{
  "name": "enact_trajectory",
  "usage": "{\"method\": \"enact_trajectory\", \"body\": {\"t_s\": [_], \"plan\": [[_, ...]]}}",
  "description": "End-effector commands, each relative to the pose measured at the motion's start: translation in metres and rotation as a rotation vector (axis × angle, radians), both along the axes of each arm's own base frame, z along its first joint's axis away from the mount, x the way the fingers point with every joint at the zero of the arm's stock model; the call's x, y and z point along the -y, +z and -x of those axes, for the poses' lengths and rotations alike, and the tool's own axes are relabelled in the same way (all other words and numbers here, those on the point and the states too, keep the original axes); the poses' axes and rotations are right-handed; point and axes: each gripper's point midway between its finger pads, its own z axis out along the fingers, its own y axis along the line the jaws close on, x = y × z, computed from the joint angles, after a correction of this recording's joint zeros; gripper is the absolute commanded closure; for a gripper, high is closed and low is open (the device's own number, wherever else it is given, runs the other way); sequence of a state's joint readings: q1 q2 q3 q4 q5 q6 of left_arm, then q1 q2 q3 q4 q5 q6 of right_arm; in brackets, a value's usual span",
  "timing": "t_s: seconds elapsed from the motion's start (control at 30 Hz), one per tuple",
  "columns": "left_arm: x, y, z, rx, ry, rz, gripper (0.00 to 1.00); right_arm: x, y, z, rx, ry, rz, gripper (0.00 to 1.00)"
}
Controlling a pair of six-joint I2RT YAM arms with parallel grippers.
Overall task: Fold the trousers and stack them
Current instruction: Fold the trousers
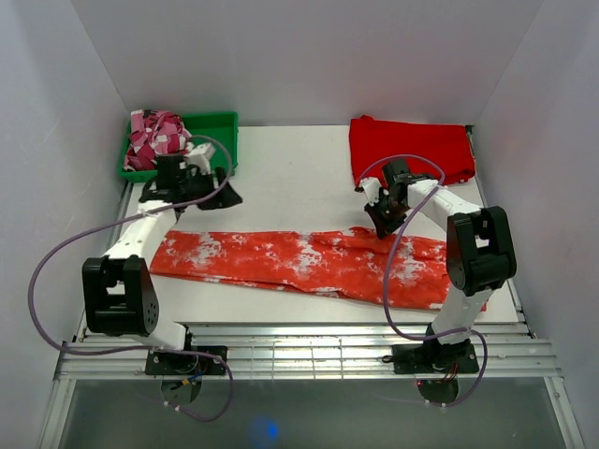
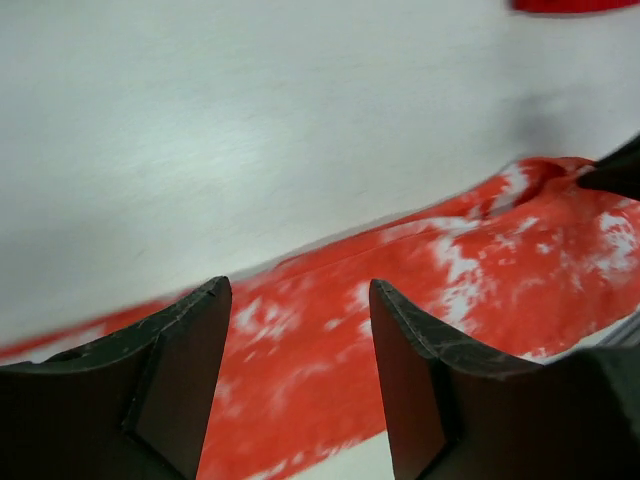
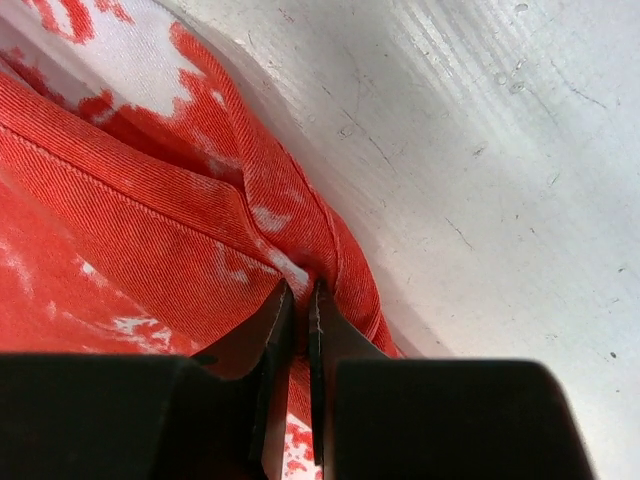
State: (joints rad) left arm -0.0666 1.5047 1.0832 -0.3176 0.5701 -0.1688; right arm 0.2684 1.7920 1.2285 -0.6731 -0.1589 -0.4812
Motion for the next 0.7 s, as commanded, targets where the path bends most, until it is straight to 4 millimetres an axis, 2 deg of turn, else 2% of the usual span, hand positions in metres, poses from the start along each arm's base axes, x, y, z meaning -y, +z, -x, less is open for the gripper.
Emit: {"method": "enact_trajectory", "body": {"t_s": [0.0,0.07,0.1,0.17,0.2,0.27,0.3,0.37,0.4,0.5,0.53,0.6,0.67], "plan": [[-0.081,-0.055,0.064,-0.326,0.164,-0.036,0.33,0.003,0.001,-0.015,0.038,-0.002,0.01,0.92],[-0.113,-0.07,0.075,-0.376,0.261,-0.063,0.36,0.004,0.0,-0.015,0.026,0.001,0.015,0.92],[-0.139,-0.077,0.079,-0.398,0.344,-0.073,0.37,0.004,-0.002,-0.014,0.017,0.003,0.015,0.92],[-0.165,-0.095,0.09,-0.453,0.404,-0.109,0.41,0.004,-0.004,-0.014,0.003,0.016,0.016,0.92],[-0.194,-0.109,0.102,-0.503,0.501,-0.16,0.43,0.004,-0.009,-0.014,-0.011,0.016,0.022,0.92],[-0.217,-0.134,0.12,-0.598,0.543,-0.213,0.49,0.007,-0.011,-0.017,-0.021,0.011,0.032,0.92],[-0.24,-0.144,0.135,-0.65,0.617,-0.252,0.51,0.01,-0.012,-0.023,-0.015,0.003,0.036,0.92],[-0.26,-0.16,0.15,-0.706,0.653,-0.306,0.53,0.014,-0.012,-0.031,-0.003,0.001,0.047,0.92],[-0.277,-0.164,0.155,-0.713,0.691,-0.344,0.53,0.017,-0.012,-0.04,0.008,-0.01,0.052,0.92],[-0.299,-0.179,0.163,-0.746,0.7,-0.414,0.55,0.022,-0.017,-0.053,0.012,-0.021,0.069,0.92],[-0.308,-0.18,0.165,-0.755,0.714,-0.445,0.55,0.024,-0.012,-0.063,0.037,-0.027,0.072,0.92],[-0.314,-0.185,0.166,-0.766,0.711,-0.446,0.56,0.028,-0.015,-0.071,0.046,-0.034,0.093,0.92],[-0.323,-0.183,0.167,-0.769,0.716,-0.487,0.56,0.03,-0.008,-0.082,0.074,-0.051,0.111,0.89]]}}
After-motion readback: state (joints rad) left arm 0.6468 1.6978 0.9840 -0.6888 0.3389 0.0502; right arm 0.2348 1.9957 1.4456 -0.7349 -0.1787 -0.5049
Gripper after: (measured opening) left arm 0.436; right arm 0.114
